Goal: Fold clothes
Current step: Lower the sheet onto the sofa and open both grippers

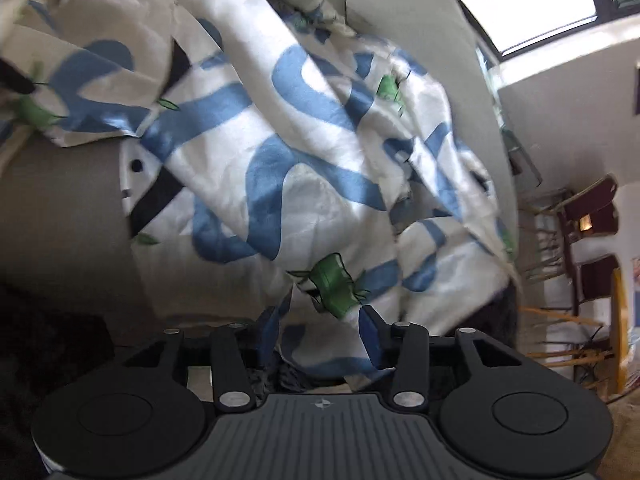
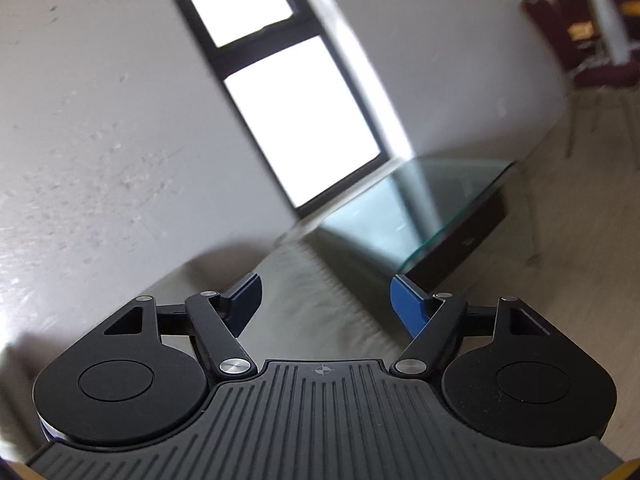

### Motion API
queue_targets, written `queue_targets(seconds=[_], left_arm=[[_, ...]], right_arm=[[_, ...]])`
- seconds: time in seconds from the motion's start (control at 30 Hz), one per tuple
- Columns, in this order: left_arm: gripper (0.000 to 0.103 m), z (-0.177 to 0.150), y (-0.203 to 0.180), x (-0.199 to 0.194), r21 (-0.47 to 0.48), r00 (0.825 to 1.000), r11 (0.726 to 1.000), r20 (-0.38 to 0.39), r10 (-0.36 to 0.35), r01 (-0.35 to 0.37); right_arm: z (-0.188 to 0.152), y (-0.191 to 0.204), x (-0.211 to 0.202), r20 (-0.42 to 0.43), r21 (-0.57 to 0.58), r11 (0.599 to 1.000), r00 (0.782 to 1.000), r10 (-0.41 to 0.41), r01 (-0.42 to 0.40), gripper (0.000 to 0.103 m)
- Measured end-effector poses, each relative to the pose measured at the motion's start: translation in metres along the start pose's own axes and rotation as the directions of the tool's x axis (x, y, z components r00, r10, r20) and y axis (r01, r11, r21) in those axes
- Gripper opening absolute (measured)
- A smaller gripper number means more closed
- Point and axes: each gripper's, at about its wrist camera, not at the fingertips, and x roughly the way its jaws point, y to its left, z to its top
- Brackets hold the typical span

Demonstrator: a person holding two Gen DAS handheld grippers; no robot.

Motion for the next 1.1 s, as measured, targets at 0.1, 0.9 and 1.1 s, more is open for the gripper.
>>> queue_targets(seconds=[0.1, 0.9, 1.1], left_arm=[[0.048, -0.002, 0.018, -0.037, -0.072, 0.991, 0.997, 0.136, -0.001, 0.011], [0.05, 0.059, 0.038, -0.138, -0.255, 0.863, 0.966, 0.475, 0.171, -0.051], [0.051, 0.043, 0.058, -0.14, -0.31, 0.905, 0.949, 0.385, 0.181, -0.058]], right_arm=[[-0.013, 0.019, 0.02, -0.091, -0.019, 0.998, 0.994, 0.064, -0.066, 0.082], [-0.084, 0.13, 0.16, -0.441, -0.116, 0.956, 0.876, 0.193, -0.269, 0.074], [-0.13, 0.119, 0.23, -0.666, -0.141, 0.976, 0.746, 0.031, -0.167, 0.073]])
